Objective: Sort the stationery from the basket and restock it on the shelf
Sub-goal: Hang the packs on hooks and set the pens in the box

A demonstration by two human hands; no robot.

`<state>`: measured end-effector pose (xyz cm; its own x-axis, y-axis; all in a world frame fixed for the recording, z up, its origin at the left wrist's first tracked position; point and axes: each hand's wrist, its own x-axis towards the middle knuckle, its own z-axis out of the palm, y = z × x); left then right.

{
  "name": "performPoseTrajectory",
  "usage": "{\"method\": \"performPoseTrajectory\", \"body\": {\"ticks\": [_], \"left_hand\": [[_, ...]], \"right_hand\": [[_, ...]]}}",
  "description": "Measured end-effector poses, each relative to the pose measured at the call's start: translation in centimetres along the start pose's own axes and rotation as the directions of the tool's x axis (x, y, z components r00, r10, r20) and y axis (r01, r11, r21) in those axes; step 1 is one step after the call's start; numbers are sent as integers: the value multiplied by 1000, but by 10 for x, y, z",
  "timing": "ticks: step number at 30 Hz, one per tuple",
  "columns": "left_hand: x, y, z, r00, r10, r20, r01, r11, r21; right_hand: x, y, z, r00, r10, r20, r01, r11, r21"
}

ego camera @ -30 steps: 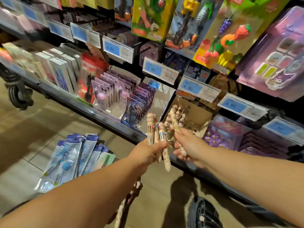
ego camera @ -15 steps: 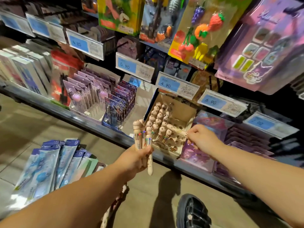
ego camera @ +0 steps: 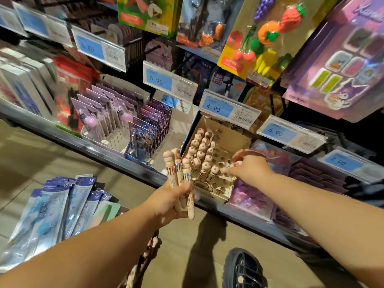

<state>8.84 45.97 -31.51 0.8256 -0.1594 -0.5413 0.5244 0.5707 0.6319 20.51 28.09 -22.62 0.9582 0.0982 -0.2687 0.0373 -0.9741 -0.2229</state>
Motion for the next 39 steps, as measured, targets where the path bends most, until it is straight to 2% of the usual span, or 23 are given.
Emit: {"method": "performPoseTrajectory", "body": {"ticks": [6, 11, 14, 19, 24, 29, 31, 32, 35, 39], "left_hand": [[2, 1, -10, 999, -2, -42, 1, 1000, -28], [-3, 6, -13, 999, 13, -34, -13, 1000, 1], [-6, 9, -15, 1000, 16, -27, -16, 1000, 12], [-9, 11, -17, 999, 13, -33, -12, 1000, 18], [-9, 11, -17, 999, 1, -34, 0, 1000, 30], [-7, 9, -14, 999, -18, -26, 19, 999, 28], [-6, 8, -12, 999, -32, -17, 32, 999, 41], [-6, 8, -10, 999, -41, -3, 41, 998, 46], [-6, 5, -5, 996, -72, 60, 69, 996, 50], [-6, 1, 3, 987, -110, 118, 101, 991, 84]], "right_hand": [[7, -14, 3, 997, -80, -5, 80, 997, 18], [14, -16, 5, 988, -121, -96, 127, 991, 53], [14, -17, 10, 987, -97, -129, 111, 988, 107], [15, -23, 13, 990, -106, -88, 109, 994, 26], [20, -24, 18, 996, -87, -29, 88, 994, 59], [21, -22, 20, 996, -82, -45, 82, 997, -3], [15, -22, 19, 990, -113, -81, 118, 991, 57], [11, -23, 19, 985, -152, -81, 162, 977, 141], [-7, -28, 20, 954, -301, -3, 279, 882, 381], [-14, -29, 25, 936, -343, 85, 255, 823, 508]]}}
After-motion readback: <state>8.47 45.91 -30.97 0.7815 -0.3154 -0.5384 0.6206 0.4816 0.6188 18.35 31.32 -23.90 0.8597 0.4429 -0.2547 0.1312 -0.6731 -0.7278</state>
